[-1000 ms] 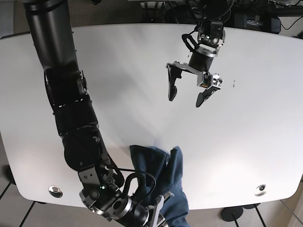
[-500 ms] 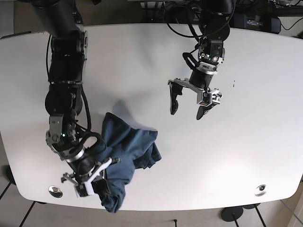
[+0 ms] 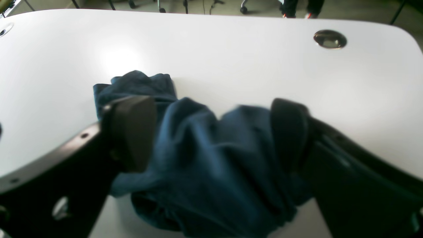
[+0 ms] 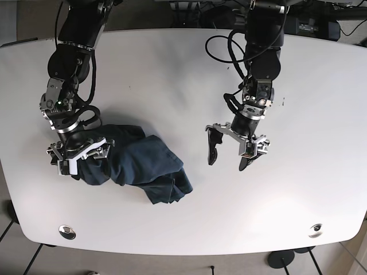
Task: Fold the T-shirt properly
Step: 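Lower the shirt and grasp another edge with the left gripper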
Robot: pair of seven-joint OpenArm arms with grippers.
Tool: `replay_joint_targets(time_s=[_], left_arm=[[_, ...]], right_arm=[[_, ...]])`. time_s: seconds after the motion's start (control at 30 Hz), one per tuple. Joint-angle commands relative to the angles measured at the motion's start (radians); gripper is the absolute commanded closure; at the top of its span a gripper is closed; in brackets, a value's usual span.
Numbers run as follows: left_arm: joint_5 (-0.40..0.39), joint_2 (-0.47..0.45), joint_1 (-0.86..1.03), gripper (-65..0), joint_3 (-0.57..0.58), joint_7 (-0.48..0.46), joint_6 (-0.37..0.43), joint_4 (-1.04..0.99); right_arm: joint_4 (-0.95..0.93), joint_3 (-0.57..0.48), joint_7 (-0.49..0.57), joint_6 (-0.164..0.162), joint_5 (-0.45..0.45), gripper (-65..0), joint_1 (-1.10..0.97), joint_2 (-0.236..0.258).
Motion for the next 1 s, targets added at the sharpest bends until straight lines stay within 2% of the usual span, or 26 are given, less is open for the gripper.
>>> replay_joint_targets(time_s=[0.03,0.2,0.33,0.43,0.53,0.63,0.93,1.0], left_arm=[[-0.009,0.004,-0.035,-52.6,0.02,-0.033,-0.005,-0.003],[-0.009,0.007,-0.041,-52.6,0.046,-0.033,-0.005,-0.006],[-0.009,0.006,-0.032,-52.6,0.046,-0.033,-0.005,-0.002],[-0.009,0.003,-0.029,-52.6,0.043,-0.033,-0.005,-0.002],[-0.009,0.0,-0.001,-52.6,0.042,-0.033,-0.005,0.0],[-0.009,-0.002,0.005,-52.6,0.038,-0.033,-0.005,0.0],[-0.009,-0.003,0.037,-52.6,0.038,-0.033,-0.005,0.0],[-0.009,-0.003,0.037,-52.6,0.038,-0.033,-0.005,-0.002]], right_arm=[[0.083,-0.001,0.031,0.004,0.014,-57.2,-0.012,0.008],[0.115,-0.007,0.029,0.01,0.011,-57.2,0.001,0.015],[-0.067,-0.008,0.028,0.01,0.006,-57.2,0.116,0.016],[-0.247,-0.01,0.028,0.01,0.006,-55.8,0.208,0.042],[-0.314,-0.007,0.033,0.01,0.016,-52.5,0.232,0.068],[-0.371,-0.005,0.042,0.01,0.016,-52.3,0.251,0.091],[-0.968,-0.01,0.183,0.01,0.006,-52.0,0.519,0.18],[-1.026,-0.01,0.197,0.01,0.006,-51.8,0.532,0.191]])
